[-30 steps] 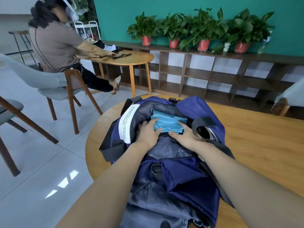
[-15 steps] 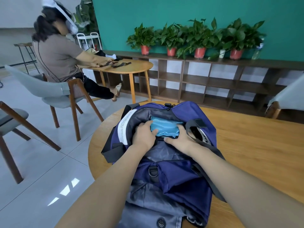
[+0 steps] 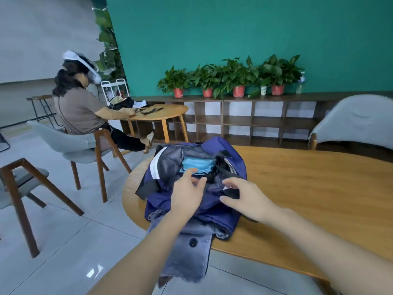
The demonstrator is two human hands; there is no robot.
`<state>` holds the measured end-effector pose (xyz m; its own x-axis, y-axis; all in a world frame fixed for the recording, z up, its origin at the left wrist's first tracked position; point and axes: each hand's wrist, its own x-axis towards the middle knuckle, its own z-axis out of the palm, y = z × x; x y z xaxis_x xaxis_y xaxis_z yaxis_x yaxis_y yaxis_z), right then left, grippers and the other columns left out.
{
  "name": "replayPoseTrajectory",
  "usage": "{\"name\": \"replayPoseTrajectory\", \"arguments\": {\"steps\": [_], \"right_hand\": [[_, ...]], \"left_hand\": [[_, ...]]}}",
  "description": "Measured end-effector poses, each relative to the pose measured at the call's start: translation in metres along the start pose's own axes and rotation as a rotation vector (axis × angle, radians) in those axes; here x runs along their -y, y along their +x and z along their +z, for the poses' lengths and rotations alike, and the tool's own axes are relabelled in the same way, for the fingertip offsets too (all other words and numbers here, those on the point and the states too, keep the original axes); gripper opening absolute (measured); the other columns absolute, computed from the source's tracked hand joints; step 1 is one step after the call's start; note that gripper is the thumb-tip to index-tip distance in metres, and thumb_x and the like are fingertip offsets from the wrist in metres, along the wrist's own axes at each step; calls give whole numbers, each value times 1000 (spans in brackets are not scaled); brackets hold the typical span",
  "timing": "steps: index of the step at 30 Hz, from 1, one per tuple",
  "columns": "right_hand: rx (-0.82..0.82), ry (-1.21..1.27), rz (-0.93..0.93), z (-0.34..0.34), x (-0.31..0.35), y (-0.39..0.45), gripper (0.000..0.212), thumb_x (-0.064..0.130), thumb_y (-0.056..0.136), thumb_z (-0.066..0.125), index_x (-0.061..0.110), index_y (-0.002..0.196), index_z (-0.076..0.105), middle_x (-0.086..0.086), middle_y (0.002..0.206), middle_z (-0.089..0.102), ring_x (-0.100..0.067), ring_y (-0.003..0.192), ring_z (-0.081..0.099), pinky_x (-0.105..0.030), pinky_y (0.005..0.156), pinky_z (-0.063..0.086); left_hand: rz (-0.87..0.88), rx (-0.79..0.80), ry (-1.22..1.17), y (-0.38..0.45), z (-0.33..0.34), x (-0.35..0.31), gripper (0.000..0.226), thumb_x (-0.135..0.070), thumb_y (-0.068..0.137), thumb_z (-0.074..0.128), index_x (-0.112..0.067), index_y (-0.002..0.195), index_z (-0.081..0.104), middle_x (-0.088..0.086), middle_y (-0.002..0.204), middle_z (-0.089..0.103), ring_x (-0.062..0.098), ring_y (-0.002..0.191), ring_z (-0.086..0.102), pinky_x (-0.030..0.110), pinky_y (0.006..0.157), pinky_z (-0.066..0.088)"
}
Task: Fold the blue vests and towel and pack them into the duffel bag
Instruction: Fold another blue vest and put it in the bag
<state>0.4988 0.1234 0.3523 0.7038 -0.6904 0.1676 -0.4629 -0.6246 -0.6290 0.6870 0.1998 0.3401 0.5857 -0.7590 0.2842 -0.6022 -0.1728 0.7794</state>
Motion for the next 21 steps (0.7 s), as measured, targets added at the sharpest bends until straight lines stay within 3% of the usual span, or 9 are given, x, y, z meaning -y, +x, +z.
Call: {"name": "replayPoseTrajectory", "arguments": {"steps": [2,5,10,13,16,21], "right_hand": [[-55,-15,10,-15,-15,-48,36,35,89,73,25,123,64,9,118,67,-3,105,60,-24,98,46],[-114,-36,72,-35,-45,-124,28,36,85,75,32,111,67,15,102,68,-3,89,62,-28,87,52],[-180,-122,249,-72,-103,-256,28,39,84,73,35,111,67,21,96,66,-3,79,63,-26,77,53],[-217,-178,398,-89,-146,-331,28,40,83,71,38,110,66,25,94,65,1,79,62,-25,77,53],[-222,-211,559,-101,-191,-396,29,44,82,71,39,110,66,24,91,64,2,77,61,-31,78,54],[-191,-175,838,-109,-264,-479,30,49,85,65,41,113,61,26,95,65,1,77,63,-30,77,53]], "left_hand": [[0,21,-6,-42,19,-18,33,-36,94,64,-29,126,60,-10,89,73,12,99,67,27,89,47],[44,116,-19,-107,62,-46,24,-31,89,67,-35,113,66,-19,74,69,6,87,66,31,85,52],[275,336,27,-209,143,-99,28,-32,84,62,-43,109,65,-35,78,63,-2,75,60,23,73,49],[417,530,36,-261,194,-129,33,-40,81,55,-44,113,61,-30,80,63,-1,68,58,26,75,51],[534,710,90,-301,248,-153,40,-41,83,56,-44,123,56,-23,98,64,4,83,62,35,82,54],[649,913,246,-343,329,-186,50,-37,87,62,-41,136,49,-15,111,64,14,105,61,30,77,47]]}}
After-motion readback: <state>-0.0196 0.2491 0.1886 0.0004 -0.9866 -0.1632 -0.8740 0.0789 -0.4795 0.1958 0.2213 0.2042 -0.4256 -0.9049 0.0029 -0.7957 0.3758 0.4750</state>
